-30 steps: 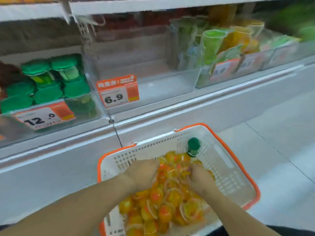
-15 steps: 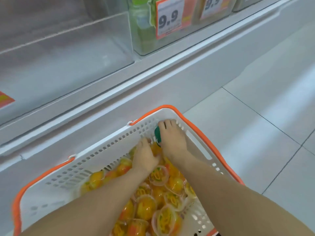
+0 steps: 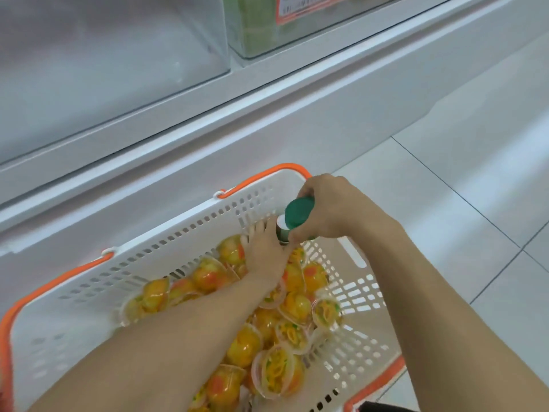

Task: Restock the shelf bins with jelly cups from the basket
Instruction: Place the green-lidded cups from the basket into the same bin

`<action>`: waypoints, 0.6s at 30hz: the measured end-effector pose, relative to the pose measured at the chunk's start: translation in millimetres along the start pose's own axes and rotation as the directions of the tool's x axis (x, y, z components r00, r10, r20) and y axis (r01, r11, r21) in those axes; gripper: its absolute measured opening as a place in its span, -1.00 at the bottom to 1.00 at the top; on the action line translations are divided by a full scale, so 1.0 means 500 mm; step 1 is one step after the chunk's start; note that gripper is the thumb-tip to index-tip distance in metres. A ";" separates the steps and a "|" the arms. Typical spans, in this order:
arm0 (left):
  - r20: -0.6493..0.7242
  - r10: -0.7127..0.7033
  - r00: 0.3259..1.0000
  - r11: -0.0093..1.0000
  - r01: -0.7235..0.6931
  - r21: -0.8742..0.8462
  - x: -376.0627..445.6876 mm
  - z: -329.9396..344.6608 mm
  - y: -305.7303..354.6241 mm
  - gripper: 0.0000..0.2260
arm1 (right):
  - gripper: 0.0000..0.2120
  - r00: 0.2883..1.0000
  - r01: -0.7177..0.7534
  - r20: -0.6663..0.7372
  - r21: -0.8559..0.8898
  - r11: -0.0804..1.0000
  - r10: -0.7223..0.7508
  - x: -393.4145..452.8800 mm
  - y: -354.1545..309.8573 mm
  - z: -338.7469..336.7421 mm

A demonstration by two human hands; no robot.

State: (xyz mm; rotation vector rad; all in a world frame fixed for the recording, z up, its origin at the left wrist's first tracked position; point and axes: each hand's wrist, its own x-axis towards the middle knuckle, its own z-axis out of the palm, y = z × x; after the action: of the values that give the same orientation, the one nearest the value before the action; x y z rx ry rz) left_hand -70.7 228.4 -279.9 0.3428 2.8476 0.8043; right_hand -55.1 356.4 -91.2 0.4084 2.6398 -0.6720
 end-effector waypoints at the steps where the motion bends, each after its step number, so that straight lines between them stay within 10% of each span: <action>1: -0.008 -0.019 1.000 1.000 0.019 -0.007 -0.001 0.003 0.002 -0.53 | -0.40 1.000 -0.012 0.005 0.005 1.000 0.012 -0.007 0.001 -0.015; 12: 0.176 0.137 0.975 0.952 -0.081 -0.296 -0.094 -0.201 0.016 -0.55 | -0.45 0.995 -0.025 0.096 0.033 0.999 0.022 -0.062 -0.057 -0.103; 18: 0.316 0.204 0.926 0.966 -0.137 -0.221 -0.209 -0.439 -0.013 -0.54 | -0.42 0.945 0.189 0.252 0.101 0.977 -0.209 -0.127 -0.220 -0.124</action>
State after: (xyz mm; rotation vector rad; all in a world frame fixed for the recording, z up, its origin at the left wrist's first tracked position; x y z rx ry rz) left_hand -18.7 87.1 -88.9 0.6420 2.4220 0.9456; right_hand -57.4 283.3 29.8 0.0646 2.4275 -0.8295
